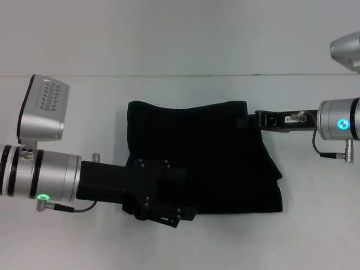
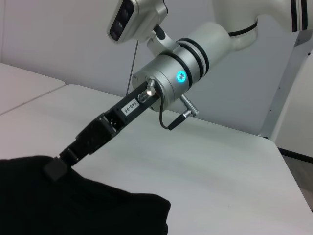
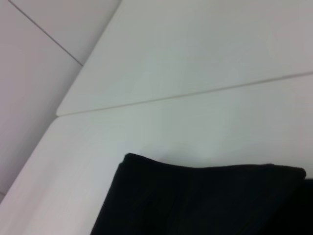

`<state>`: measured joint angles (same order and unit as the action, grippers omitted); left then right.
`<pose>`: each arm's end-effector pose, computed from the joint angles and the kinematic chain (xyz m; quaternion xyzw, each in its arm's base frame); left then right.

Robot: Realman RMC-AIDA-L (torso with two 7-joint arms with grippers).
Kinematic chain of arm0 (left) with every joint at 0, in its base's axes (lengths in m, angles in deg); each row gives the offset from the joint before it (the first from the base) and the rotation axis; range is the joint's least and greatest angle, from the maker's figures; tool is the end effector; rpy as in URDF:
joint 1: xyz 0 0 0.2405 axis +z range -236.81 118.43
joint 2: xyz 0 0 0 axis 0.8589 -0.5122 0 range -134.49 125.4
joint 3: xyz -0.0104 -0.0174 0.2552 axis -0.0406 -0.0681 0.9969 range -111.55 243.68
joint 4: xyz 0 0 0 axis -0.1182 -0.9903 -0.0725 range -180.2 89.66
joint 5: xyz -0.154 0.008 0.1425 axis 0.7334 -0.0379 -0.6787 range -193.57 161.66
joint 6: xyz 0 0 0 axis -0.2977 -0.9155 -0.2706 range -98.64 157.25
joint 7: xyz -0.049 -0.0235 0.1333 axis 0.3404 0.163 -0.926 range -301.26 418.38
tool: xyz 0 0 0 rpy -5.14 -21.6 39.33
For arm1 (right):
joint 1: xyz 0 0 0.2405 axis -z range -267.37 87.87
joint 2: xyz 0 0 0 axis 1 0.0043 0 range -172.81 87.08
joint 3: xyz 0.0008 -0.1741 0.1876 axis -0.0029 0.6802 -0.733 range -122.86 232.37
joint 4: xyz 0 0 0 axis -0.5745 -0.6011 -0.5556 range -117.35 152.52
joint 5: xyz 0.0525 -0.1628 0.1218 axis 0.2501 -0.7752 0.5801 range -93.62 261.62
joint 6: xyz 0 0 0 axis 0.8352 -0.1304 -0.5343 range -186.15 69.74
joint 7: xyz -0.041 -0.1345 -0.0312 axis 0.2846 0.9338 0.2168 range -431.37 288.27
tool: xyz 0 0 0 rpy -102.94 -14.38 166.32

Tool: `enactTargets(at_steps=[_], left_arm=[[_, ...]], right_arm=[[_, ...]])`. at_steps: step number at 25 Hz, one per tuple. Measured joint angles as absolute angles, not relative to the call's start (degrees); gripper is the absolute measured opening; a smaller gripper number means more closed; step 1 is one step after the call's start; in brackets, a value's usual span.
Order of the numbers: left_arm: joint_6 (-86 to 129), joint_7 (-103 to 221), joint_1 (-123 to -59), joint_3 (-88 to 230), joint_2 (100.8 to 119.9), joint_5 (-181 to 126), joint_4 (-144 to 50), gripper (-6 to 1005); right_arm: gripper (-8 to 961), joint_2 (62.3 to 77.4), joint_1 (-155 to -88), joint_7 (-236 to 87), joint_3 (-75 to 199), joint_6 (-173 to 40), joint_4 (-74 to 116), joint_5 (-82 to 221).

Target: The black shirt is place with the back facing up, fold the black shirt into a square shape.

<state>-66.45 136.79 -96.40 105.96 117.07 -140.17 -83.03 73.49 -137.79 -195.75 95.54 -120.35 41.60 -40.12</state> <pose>-0.2214 0.3274 -0.0287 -0.9683 -0.1438 -0.2036 0.0169 0.2303 0.4220 -0.0278 -0.8110 0.5340 0.1746 0.1632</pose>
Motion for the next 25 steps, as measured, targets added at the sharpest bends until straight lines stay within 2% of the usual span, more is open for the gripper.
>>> enactTargets(at_steps=[21, 25], left_arm=[[-66.22, 137.07, -96.19, 104.54, 117.07, -140.17, -83.06, 917], [-66.01, 137.67, -96.20, 104.55, 117.01, -140.33, -83.06, 916]], right_arm=[[30, 73.51, -135.02, -192.39, 95.53, -128.11, 48.28, -35.14], [31, 73.98, -133.69, -192.40, 95.53, -129.29, 49.65, -34.68]])
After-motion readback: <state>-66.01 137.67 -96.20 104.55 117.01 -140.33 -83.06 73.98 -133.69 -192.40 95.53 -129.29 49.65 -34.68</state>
